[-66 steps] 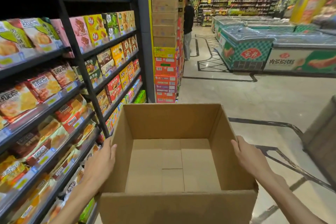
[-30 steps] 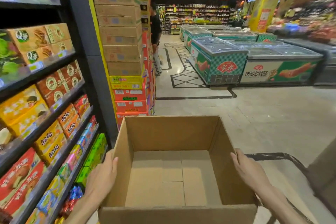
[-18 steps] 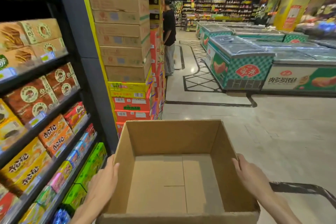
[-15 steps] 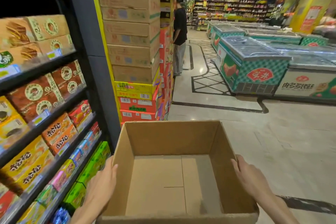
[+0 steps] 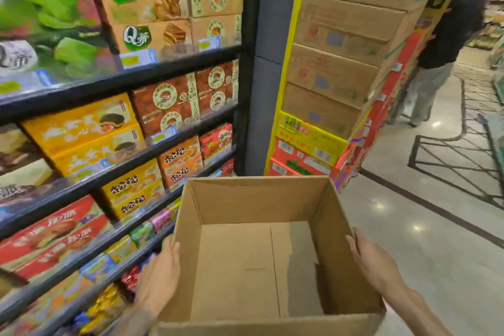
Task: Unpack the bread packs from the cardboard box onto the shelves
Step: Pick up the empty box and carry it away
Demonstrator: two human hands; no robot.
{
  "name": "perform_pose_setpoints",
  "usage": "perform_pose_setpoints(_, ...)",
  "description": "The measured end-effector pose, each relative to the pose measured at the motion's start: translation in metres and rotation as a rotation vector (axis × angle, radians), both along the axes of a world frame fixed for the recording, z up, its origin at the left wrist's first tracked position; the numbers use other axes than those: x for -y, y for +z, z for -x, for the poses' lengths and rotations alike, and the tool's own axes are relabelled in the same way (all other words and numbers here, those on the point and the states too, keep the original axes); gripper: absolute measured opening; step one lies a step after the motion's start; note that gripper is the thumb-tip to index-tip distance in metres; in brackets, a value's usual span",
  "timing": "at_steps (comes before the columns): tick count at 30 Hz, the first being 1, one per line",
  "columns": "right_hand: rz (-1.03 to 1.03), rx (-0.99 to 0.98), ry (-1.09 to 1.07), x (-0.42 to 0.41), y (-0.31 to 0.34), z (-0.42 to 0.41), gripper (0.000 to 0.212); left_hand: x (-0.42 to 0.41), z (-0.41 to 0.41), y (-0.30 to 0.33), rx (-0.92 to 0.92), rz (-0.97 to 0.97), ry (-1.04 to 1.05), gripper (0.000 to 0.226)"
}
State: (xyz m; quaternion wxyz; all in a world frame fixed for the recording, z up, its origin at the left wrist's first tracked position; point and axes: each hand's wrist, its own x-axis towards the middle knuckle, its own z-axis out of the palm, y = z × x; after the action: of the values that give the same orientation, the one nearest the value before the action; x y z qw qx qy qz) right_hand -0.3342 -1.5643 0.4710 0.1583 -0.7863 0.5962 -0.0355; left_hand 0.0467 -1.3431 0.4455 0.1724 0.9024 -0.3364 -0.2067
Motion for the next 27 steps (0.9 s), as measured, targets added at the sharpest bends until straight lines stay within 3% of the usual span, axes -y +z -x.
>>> perform_pose_setpoints(3,-0.057,0.02,0.1,0.044,-0.026,-0.044,0.021,0.002,-0.016,-0.032,-0.07,-0.028,0.148,0.048)
perform_pose_setpoints(5,-0.116,0.009,0.165,0.09,-0.07,-0.077,0.032,0.01,-0.03,-0.081,-0.131,-0.05,0.288,0.044)
perform_pose_setpoints(9,-0.116,0.017,0.128,0.1,-0.073,-0.072,0.038,0.018,-0.028,-0.081,-0.278,-0.049,0.397,0.058)
perform_pose_setpoints(13,-0.122,0.13,0.092,0.105,-0.067,-0.07,0.04,0.028,-0.006,-0.061,-0.247,-0.114,0.295,0.043)
perform_pose_setpoints(19,-0.079,0.193,0.058,0.129,-0.062,-0.082,0.041,0.029,0.0,-0.057,-0.202,-0.133,0.231,0.05)
perform_pose_setpoints(23,0.035,0.256,0.106,0.157,-0.035,-0.1,0.024,0.05,-0.014,-0.036,-0.114,0.019,0.194,0.012)
perform_pose_setpoints(25,0.061,0.29,0.086,0.171,-0.02,-0.106,0.023,0.065,-0.02,-0.021,-0.148,0.11,0.221,0.013)
perform_pose_setpoints(27,0.084,0.314,0.078,0.18,-0.008,-0.109,0.023,0.078,-0.021,-0.003,-0.17,0.175,0.216,0.03)
